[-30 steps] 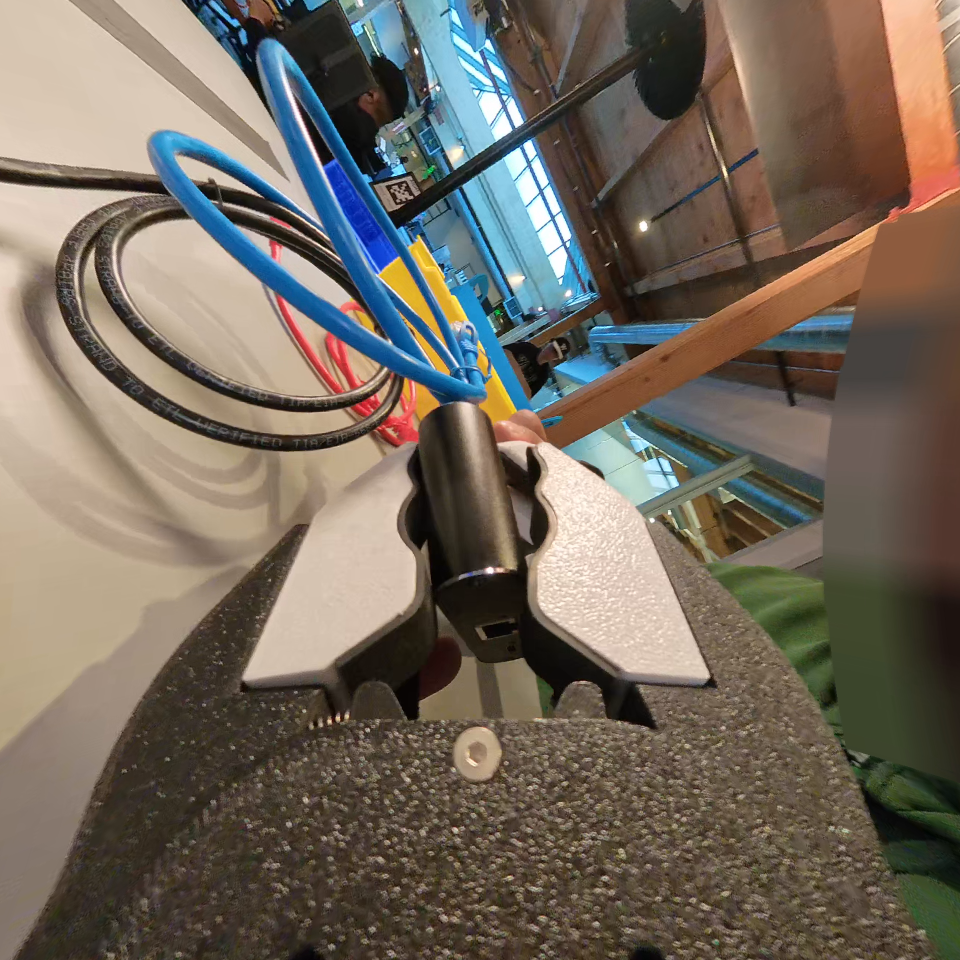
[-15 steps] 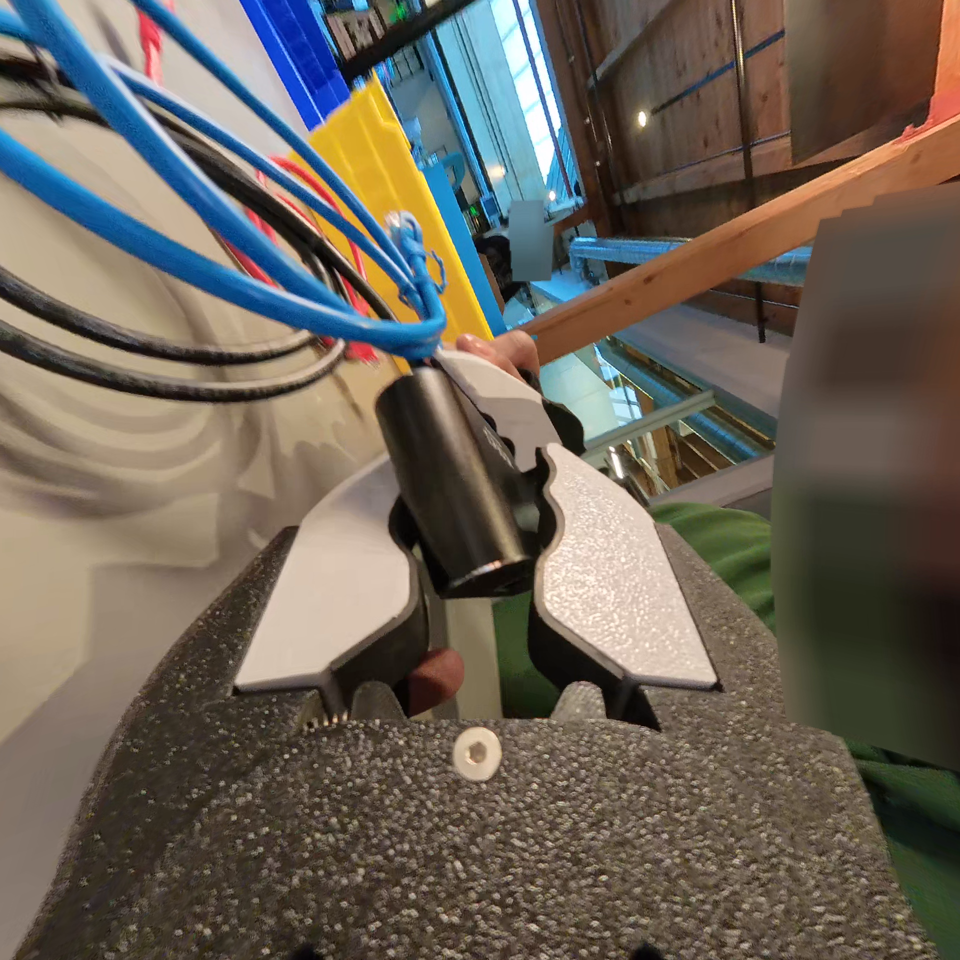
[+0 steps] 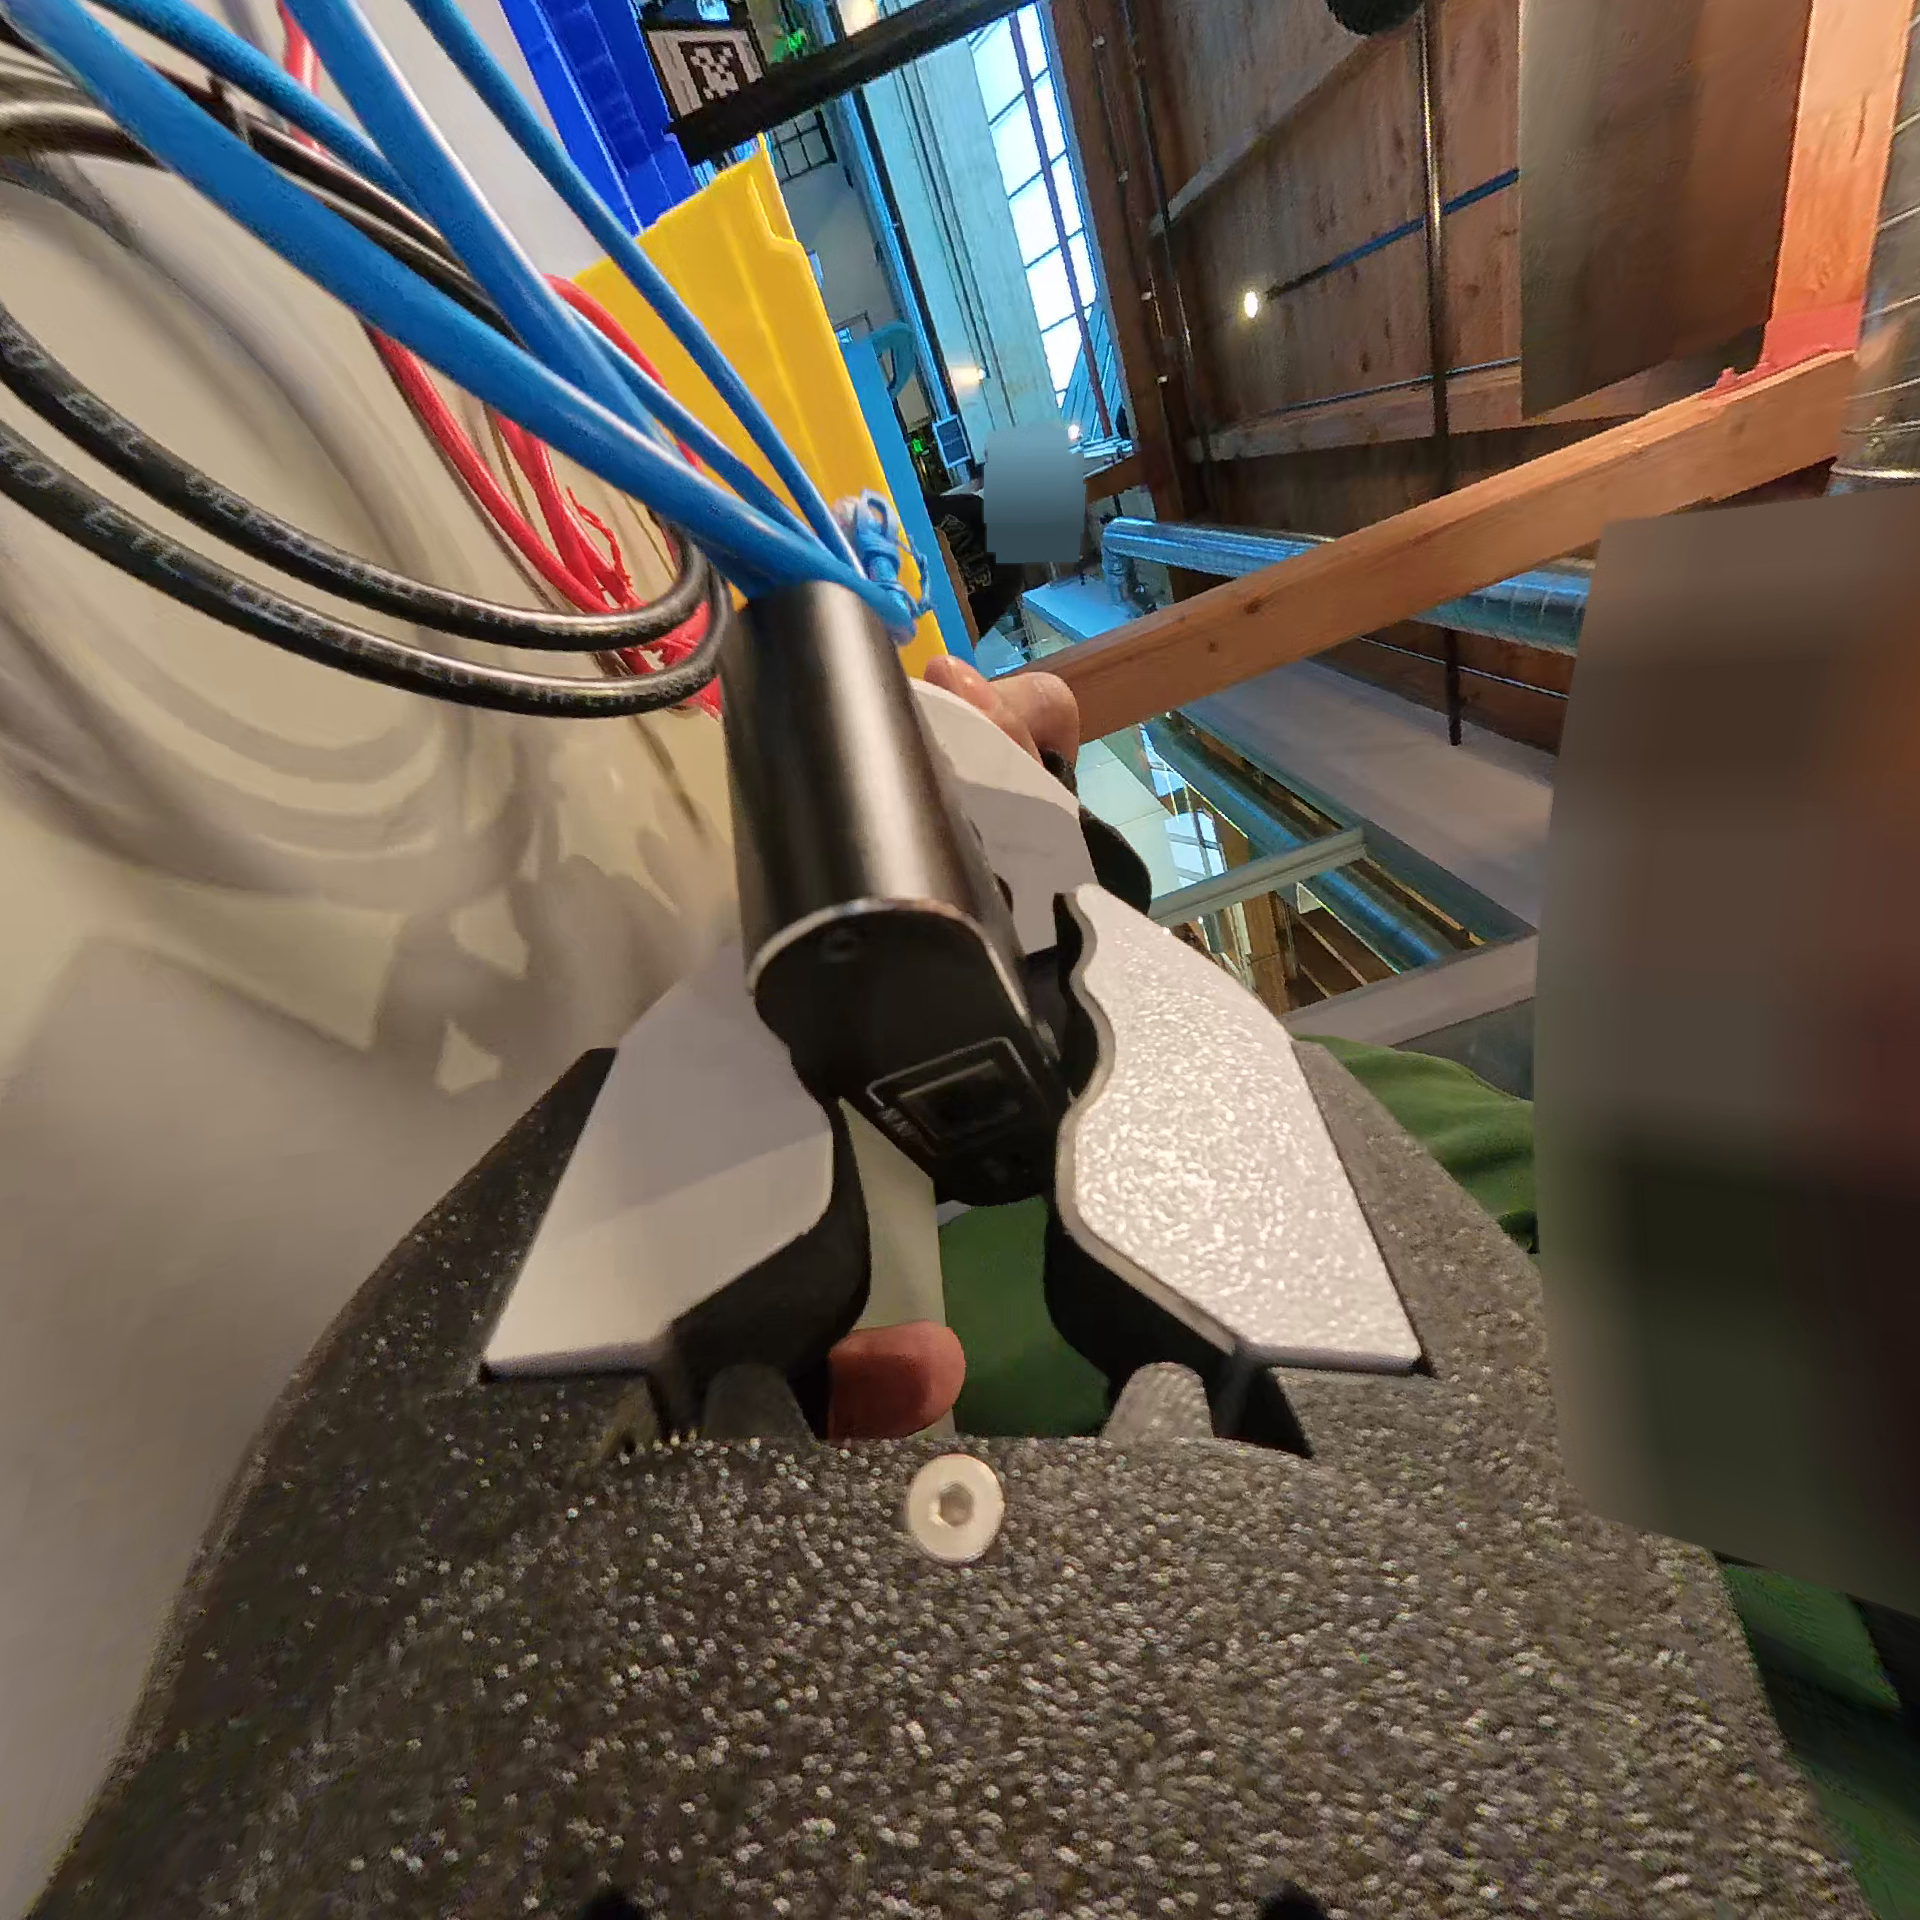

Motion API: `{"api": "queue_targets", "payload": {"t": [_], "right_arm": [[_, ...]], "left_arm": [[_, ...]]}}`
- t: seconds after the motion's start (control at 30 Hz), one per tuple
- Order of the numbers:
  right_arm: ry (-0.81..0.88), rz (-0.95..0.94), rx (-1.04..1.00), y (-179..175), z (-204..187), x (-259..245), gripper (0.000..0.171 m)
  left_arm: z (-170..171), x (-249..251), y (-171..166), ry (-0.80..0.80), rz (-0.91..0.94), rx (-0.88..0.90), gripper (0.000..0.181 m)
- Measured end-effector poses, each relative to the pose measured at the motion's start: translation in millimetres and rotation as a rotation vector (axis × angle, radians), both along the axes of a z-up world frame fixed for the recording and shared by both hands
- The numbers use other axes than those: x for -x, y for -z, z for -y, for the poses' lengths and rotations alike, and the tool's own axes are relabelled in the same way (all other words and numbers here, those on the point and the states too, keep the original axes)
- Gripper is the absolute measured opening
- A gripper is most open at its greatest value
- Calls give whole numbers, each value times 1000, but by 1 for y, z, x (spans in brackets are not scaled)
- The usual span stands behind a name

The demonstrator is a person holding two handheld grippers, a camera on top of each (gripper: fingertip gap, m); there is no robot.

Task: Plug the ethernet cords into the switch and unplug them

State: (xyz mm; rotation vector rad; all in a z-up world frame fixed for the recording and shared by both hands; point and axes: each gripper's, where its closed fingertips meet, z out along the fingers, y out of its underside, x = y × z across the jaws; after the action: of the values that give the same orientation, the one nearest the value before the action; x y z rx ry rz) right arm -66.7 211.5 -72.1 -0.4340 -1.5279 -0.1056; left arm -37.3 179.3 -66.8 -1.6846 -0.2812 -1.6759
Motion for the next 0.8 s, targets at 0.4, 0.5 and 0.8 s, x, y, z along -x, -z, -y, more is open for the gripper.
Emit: {"api": "queue_targets", "payload": {"t": [0.4, 0.5, 0.8], "right_arm": [[-127, 73, 386, 11, 11, -3, 36], [-192, 86, 531, 9, 17, -7, 36], [-290, 183, 749, 18, 34, -9, 27]], "left_arm": [[-2, 10, 20, -50, -716, -261, 32], [-2, 15, 21, -55, -866, -325, 29], [2, 20, 43, 27, -1286, -482, 29]]}}
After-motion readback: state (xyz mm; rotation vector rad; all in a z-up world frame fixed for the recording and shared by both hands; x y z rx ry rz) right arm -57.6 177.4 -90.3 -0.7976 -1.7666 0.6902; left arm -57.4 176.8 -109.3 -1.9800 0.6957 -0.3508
